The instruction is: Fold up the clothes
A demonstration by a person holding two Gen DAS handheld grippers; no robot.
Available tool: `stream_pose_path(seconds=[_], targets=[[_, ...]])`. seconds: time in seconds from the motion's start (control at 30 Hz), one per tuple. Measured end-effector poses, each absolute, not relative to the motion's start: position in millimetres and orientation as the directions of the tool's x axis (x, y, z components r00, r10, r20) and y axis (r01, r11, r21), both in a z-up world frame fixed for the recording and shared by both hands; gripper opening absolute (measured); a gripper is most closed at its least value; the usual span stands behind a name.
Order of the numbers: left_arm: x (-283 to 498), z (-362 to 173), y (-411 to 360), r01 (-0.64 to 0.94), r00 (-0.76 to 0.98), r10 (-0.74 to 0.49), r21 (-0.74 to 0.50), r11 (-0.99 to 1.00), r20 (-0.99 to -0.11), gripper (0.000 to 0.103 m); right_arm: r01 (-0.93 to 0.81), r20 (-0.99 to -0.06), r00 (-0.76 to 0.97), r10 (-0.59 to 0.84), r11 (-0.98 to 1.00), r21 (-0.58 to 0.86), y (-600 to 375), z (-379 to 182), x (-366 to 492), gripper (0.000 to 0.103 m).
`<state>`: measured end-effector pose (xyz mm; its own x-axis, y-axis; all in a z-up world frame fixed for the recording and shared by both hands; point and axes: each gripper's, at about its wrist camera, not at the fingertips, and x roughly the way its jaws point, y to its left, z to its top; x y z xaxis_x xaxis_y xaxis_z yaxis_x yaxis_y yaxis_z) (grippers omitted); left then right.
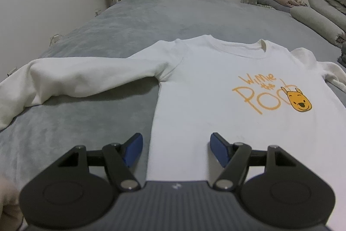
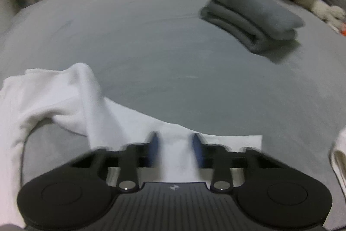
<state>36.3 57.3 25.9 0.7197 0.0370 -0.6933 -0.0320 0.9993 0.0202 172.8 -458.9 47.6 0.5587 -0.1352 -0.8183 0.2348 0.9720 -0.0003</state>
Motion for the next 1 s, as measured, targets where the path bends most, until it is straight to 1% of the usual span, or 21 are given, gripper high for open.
stream_pose_path(seconds=[0.1,0.27,0.37,0.47,0.6,0.73,0.8,0.83,0.87,0.93,1.0], targets=[[35.2,26.9,59.1,-0.034,0.721,0.034,0.014,0.999,-0.692,0.067,0.205,-0.805,0.562,-0.191,0.975,-0.088,-449.5,56.5,172.0,0.004],[35.6,28.3,60.7,-0.038,0.723,0.029,0.002,0.999,-0.691,0.067,0.305,-0.685,0.626,-0.373,0.925,-0.225,-449.9,91.9,163.4,0.004],[36.4,28.0,60.0,-0.039,0.721,0.03,0.002,0.999,-0.692,0.067,0.32,-0.633,0.606,-0.481,0.877,-0.359,-444.6,100.5,175.3,0.004],[37.0,28.3,61.2,-0.042,0.722,0.031,0.001,0.999,-0.691,0.067,0.308,-0.587,0.587,-0.557,0.824,-0.475,-440.1,95.3,196.7,0.004],[38.8,27.1,63.1,-0.045,0.721,0.034,0.002,0.999,-0.692,0.067,0.246,-0.541,0.57,-0.618,0.757,-0.606,-422.4,72.6,225.1,0.004],[39.3,26.9,65.0,-0.047,0.719,0.034,0.0,0.999,-0.694,0.067,0.231,-0.562,0.504,-0.656,0.729,-0.644,-419.9,36.3,236.8,0.004],[39.9,27.9,67.3,-0.052,0.721,0.035,-0.004,0.999,-0.692,0.067,0.225,-0.548,0.505,-0.667,0.715,-0.662,-414.0,31.5,232.4,0.005],[40.1,28.9,69.3,-0.059,0.722,0.038,-0.007,0.998,-0.691,0.067,0.229,-0.535,0.519,-0.667,0.711,-0.665,-410.8,33.4,228.2,0.009],[40.4,29.8,71.5,-0.067,0.723,0.04,-0.013,0.998,-0.69,0.067,0.239,-0.524,0.541,-0.658,0.717,-0.655,-408.2,39.3,223.6,0.015],[40.5,31.2,75.5,-0.078,0.724,0.041,-0.023,0.997,-0.689,0.067,0.254,-0.516,0.594,-0.617,0.753,-0.607,-401.3,55.6,215.1,0.024],[40.4,32.3,78.5,-0.088,0.723,0.042,-0.032,0.996,-0.69,0.067,0.229,-0.553,0.652,-0.518,0.831,-0.508,-392.7,75.3,204.7,0.026]])
